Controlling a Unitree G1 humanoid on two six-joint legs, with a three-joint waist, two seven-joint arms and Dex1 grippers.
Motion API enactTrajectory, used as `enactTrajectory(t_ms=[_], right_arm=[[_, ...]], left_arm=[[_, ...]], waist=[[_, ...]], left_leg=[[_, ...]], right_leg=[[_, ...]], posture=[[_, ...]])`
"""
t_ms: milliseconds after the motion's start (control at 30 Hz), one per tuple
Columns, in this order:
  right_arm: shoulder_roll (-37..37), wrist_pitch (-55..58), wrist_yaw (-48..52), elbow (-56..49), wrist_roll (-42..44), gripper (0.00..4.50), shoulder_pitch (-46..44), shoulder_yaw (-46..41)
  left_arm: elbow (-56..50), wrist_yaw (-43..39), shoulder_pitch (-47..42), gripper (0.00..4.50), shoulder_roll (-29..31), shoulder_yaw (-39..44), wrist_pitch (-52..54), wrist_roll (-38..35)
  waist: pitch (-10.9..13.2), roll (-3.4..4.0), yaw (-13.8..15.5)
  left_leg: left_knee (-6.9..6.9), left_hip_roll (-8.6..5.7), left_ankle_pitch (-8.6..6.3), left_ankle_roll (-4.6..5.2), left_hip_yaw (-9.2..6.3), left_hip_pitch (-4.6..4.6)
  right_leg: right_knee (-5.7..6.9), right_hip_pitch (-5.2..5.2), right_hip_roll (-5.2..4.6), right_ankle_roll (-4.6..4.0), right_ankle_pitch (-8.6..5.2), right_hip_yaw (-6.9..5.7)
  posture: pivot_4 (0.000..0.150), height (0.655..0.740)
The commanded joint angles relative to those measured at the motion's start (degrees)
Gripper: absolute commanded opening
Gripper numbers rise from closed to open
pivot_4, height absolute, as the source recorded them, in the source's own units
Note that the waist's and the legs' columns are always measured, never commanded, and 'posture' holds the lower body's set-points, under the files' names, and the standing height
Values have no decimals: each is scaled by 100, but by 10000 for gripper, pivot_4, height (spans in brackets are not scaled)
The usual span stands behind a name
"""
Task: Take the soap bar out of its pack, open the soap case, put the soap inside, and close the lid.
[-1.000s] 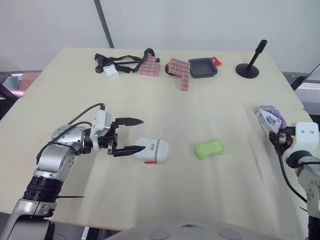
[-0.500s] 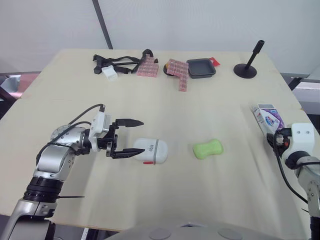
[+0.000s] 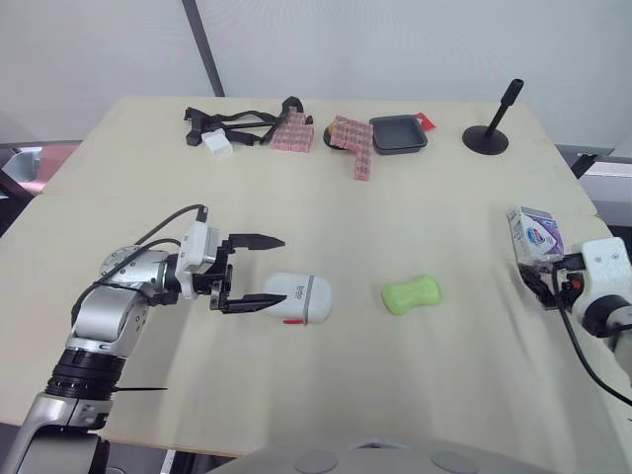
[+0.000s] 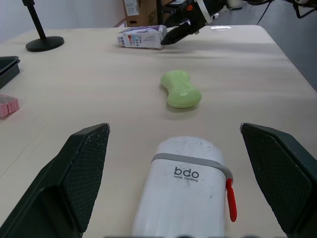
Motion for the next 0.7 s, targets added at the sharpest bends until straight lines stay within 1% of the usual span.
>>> enactTrajectory(t_ms=[33, 233, 300, 433, 500, 700], right_arm=[[-378, -610, 714, 14, 274, 44432, -166, -273], [-722, -1174, 2257, -226, 898, 44432, -57, -15], [-782, -1410, 2645, -314, 905, 44432, 65, 151], [-771, -2279, 3728, -284, 1033, 44432, 200, 532], [-801, -2656, 4071, -125, 956, 44432, 185, 693], [-770, -3612, 5019, -16, 1028, 44432, 243, 1109]], left_arm=[[20, -58, -66, 45000, 67, 61, -228, 113], [146, -166, -110, 45000, 102, 3, -383, 293], [187, -278, -98, 45000, 115, -21, -560, 377], [173, -139, -142, 45000, 55, -8, -500, 400], [143, -116, -146, 45000, 52, -11, -464, 404], [70, -99, -112, 45000, 107, -26, -350, 425]], waist=[[0, 0, -10], [1, -1, 2], [1, -2, 8], [1, -1, 11], [1, -2, 11], [0, -2, 15]], left_leg=[[0, 0, -3, 7, 0, 0], [1, 1, -11, 25, -2, -4], [1, 1, -14, 32, -3, -4], [5, 2, -15, 40, -4, -8], [9, 2, -15, 43, -4, -9], [14, 2, -15, 51, -6, -15]], right_leg=[[0, 0, 0, 0, 0, 0], [-1, 0, 0, -1, 0, -3], [-2, 0, -1, -2, -1, -6], [-1, -1, -4, -4, -2, -11], [1, -1, -5, -28, -16, -12], [4, -7, -8, -31, -18, -17]], posture=[[1500, 7400], [1500, 7400], [1500, 7400], [1500, 7400], [1500, 7400], [1500, 7400]])
